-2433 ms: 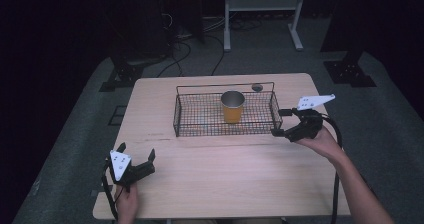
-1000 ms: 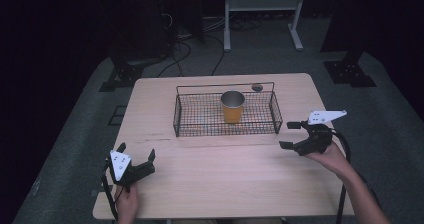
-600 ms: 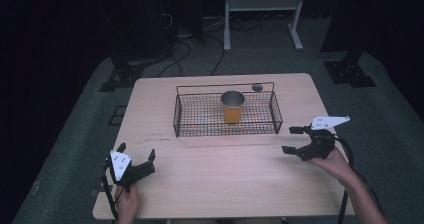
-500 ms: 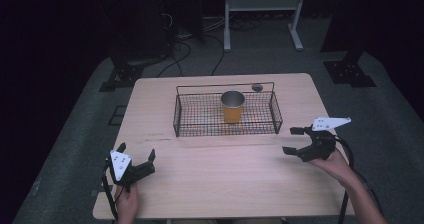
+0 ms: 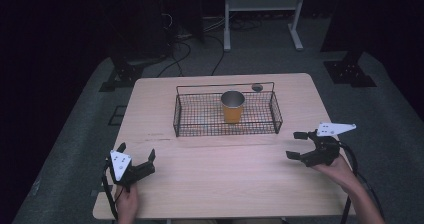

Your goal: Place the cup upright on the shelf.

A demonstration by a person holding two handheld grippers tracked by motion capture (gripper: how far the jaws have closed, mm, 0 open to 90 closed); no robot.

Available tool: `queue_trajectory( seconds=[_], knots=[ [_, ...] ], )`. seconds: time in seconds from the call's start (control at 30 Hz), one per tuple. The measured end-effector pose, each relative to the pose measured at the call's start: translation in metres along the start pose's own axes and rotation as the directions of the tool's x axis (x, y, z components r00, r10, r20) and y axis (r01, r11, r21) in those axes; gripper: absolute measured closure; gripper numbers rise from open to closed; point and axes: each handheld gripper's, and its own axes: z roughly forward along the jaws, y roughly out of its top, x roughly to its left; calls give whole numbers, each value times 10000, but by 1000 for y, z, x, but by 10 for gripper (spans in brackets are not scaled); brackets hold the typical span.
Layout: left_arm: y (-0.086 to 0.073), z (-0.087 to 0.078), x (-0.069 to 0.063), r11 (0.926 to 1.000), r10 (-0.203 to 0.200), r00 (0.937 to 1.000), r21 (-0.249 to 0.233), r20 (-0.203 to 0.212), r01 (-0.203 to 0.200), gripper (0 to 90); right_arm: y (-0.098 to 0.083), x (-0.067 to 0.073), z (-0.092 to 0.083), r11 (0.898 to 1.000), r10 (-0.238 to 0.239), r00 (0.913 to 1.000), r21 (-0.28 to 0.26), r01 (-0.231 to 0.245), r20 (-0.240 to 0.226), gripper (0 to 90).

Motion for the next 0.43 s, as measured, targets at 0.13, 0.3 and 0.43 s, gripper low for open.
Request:
queue_trajectory(
  seconds=[0.13,0.3,0.43],
  knots=[
    [0,0,0,10000,-7,10000,-3,-8,7,0,-4,3,-1,10000,-16,10000,-27,16,55,100],
    [0,0,0,10000,-18,10000,7,-17,18,0,-13,13,-5,9990,-8,9997,-451,19,248,100],
    [0,0,0,10000,-1,10000,15,-26,1,0,-33,31,-5,9951,25,9985,-989,29,541,100]
  ],
)
